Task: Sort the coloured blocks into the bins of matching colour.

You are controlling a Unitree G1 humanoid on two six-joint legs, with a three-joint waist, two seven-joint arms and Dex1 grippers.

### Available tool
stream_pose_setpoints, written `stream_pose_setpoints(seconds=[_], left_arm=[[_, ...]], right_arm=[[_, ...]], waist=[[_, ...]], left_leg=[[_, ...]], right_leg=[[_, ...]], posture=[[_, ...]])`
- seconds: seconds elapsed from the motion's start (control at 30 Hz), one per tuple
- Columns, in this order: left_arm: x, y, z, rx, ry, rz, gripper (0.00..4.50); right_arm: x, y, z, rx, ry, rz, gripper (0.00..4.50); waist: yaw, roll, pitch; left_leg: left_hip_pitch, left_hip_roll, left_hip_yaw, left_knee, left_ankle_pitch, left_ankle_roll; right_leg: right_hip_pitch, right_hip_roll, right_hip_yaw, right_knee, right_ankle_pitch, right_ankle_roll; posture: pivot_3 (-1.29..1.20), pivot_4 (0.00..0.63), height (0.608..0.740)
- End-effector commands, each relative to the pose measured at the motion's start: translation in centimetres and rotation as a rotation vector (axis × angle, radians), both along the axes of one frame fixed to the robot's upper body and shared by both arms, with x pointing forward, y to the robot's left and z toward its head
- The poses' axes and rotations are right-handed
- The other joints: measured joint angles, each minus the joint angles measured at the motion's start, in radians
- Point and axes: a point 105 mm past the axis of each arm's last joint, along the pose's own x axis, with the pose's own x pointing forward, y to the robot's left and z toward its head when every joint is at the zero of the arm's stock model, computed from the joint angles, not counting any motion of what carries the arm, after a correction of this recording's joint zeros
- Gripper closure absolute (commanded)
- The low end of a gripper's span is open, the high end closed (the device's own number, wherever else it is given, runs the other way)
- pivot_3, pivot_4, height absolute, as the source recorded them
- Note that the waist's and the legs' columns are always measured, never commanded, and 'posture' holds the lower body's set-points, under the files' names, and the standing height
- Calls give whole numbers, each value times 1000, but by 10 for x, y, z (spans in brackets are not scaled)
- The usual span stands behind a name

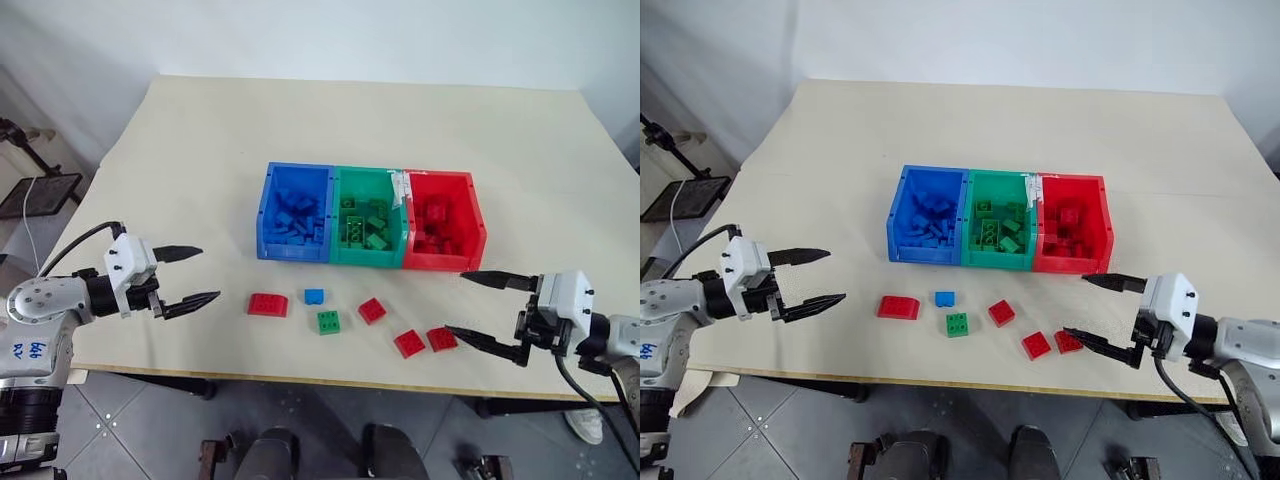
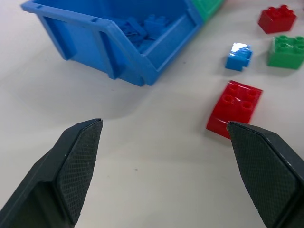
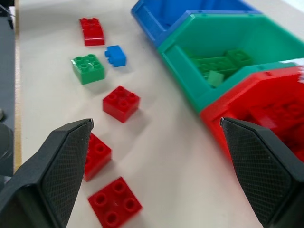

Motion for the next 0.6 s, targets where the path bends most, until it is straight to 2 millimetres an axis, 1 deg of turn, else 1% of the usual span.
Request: stream_pose_setpoints(seconds=[0.03,0.07,0.13,0.17,0.23,0.37,0.43,0.5,0.6], left_arm=[[2,-4,7,1,-34,2,44],[2,-7,6,1,-40,-5,44],[0,-24,8,-43,-31,-48,44],[-2,-35,8,-48,-28,-86,44],[-5,-49,8,-43,-26,-125,44],[-24,-84,3,21,-11,-331,44],[-32,-104,3,67,-22,-422,44],[-40,-113,1,110,-16,-483,44],[-43,-123,4,97,-39,-515,44]], right_arm=[[0,-3,12,19,-59,-41,0],[-1,-6,13,23,-64,-62,0],[-4,-20,14,14,-71,-125,0],[-8,-28,9,-21,-61,-142,0],[-13,-39,2,-61,-25,-156,0],[-18,-62,-12,-147,13,-179,0],[-21,-75,-18,-216,68,-176,0],[-24,-79,-23,-285,105,-140,0],[-17,-67,-20,-331,120,-90,0]], waist=[[0,0,0],[1,0,0],[7,0,0],[11,0,0],[18,0,0],[14,0,0],[13,0,0],[11,0,0],[4,1,0]], left_leg=[[0,0,0,0,0,0],[0,0,0,0,0,0],[0,0,0,0,0,0],[0,0,0,0,0,0],[0,-1,0,0,0,0],[0,-1,2,1,0,1],[1,-1,3,0,0,1],[1,-1,4,0,0,1],[1,-1,4,0,0,1]], right_leg=[[0,0,0,0,0,0],[0,0,0,0,0,0],[0,0,0,0,0,0],[0,0,0,0,0,0],[0,0,0,0,0,1],[1,0,1,-1,1,1],[1,0,1,-1,1,1],[1,0,1,-2,1,1],[1,2,1,-2,0,1]], posture=[[0,150,740],[0,150,740],[0,150,740],[0,150,740],[0,150,740],[0,150,740],[0,150,740],[0,150,740],[0,150,740]])
